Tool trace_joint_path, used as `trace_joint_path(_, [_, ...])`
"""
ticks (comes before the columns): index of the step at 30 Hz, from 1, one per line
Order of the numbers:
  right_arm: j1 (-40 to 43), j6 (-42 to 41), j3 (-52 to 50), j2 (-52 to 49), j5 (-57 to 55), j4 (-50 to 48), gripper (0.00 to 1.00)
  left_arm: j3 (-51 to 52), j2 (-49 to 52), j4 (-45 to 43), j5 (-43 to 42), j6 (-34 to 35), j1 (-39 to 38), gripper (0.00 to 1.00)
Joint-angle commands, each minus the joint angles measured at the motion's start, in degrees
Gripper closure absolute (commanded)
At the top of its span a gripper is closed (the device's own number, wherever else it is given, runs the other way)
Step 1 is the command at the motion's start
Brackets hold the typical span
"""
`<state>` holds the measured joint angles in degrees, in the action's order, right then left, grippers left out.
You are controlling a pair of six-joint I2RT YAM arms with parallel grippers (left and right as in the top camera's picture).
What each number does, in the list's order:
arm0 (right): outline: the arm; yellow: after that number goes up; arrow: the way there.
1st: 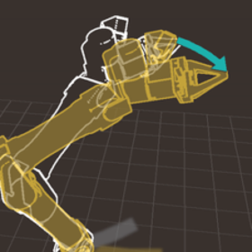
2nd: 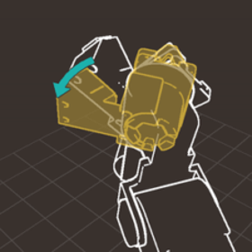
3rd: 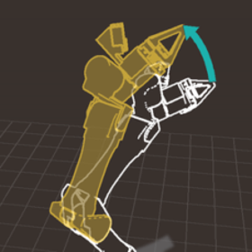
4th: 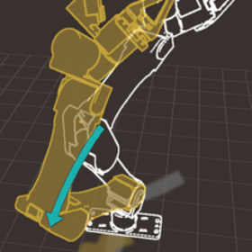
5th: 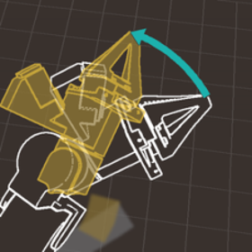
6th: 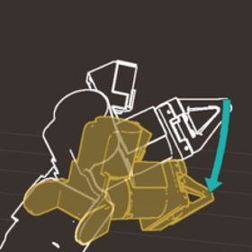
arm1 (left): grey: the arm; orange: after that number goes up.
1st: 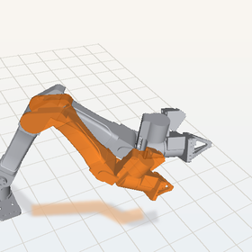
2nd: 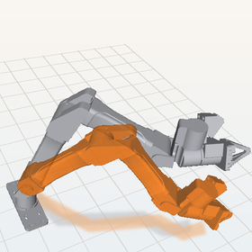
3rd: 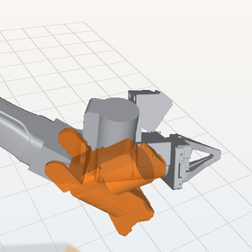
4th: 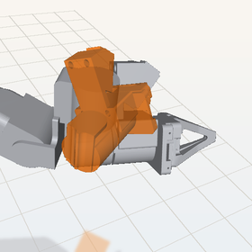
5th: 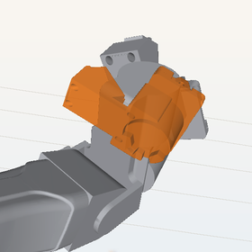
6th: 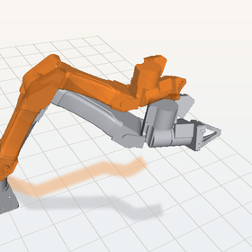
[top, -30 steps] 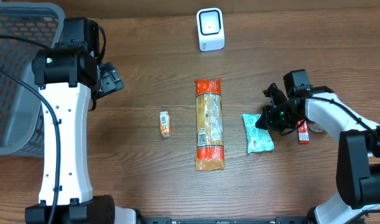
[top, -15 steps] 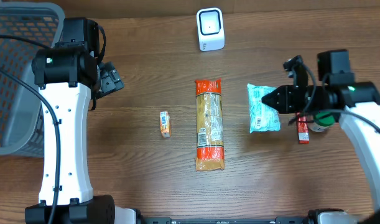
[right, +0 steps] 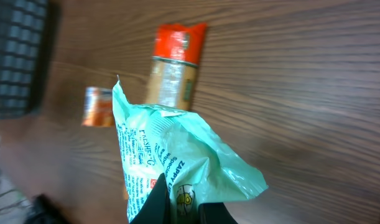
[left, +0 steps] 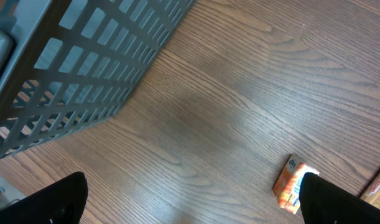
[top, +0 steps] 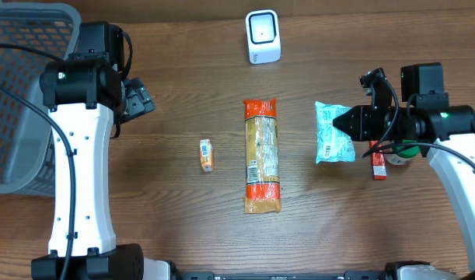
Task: Scan the item barcode
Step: 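Carry the green bag up to the white scanner with the right gripper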
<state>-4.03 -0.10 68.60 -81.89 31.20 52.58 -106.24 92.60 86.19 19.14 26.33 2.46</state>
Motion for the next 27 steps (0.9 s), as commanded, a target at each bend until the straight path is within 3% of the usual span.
trace_joint_path(1, [-2.1, -1.9, -2.2, -2.0, -7.6, -2.0, 0.96, -0.3, 0.4, 0.1, 0.7, -1.0, 0.2, 0.0])
trace_joint_path(7, [-7.0, -1.3, -4.1, -5.4, -15.7, -9.4, 0.96, -0.3, 0.4, 0.1, 0.7, -1.0, 0.2, 0.0])
trace_joint_path(11, [-8.8, -1.1, 2.2, -5.9, -20.9, -7.3, 0.97, -0.3, 0.4, 0.1, 0.7, -1.0, 0.2, 0.01])
trace_joint_path(16, [-9.1, 1.6, 19.9, -7.8, -23.6, 3.1, 0.97, -0.3, 0.4, 0.1, 0.7, -1.0, 0.2, 0.0])
trace_joint_path(23, [-10.3, 2.1, 53.1, -20.3, -29.3, 20.8, 0.97, -0.3, 0.4, 0.1, 0.7, -1.0, 0.2, 0.0])
trace_joint_path(27, [-14.0, 2.0, 59.6, -24.3, -32.6, 20.8, 0.96, -0.3, 0.4, 0.1, 0.7, -1.0, 0.2, 0.01])
